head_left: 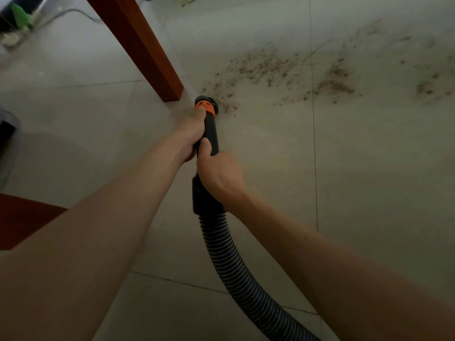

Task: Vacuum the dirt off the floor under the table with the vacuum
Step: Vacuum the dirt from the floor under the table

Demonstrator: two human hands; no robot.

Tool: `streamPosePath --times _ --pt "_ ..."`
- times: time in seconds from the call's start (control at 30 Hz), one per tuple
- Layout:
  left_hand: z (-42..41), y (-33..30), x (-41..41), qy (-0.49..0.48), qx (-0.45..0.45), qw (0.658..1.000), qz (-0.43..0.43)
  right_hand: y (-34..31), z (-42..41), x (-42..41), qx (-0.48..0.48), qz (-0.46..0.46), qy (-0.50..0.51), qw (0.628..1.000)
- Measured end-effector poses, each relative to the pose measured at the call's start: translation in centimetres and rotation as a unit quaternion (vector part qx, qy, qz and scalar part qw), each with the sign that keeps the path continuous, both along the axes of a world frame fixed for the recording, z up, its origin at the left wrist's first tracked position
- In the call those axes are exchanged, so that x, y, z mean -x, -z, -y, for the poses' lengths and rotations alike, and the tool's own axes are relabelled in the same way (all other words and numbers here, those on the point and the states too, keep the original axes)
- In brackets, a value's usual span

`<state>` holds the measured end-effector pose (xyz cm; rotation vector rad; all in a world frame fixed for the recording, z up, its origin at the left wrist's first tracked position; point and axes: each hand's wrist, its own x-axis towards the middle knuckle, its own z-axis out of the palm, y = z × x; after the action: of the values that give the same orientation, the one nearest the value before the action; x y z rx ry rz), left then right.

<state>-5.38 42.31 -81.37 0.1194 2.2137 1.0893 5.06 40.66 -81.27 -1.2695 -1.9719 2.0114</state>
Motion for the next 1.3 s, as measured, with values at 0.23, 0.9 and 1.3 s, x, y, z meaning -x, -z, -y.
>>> streamPosePath --times 0.23,0.9,1.3 --pt "-1.3 0.2 0.4 -0.004 -0.007 1.000 0.017 0.2 -1.2 0.5 0.010 0.003 0.008 1.000" --pt "-1.6 0.1 -2.4 0.076 0.025 0.997 -0.006 -1.5 -0.2 -3.1 0.069 0.000 0.074 0.995" --pt "-2.6 0.3 -1.4 0.041 0.043 0.998 -0.016 -1.4 -1.6 -2.7 0.069 0.007 0.046 0.997"
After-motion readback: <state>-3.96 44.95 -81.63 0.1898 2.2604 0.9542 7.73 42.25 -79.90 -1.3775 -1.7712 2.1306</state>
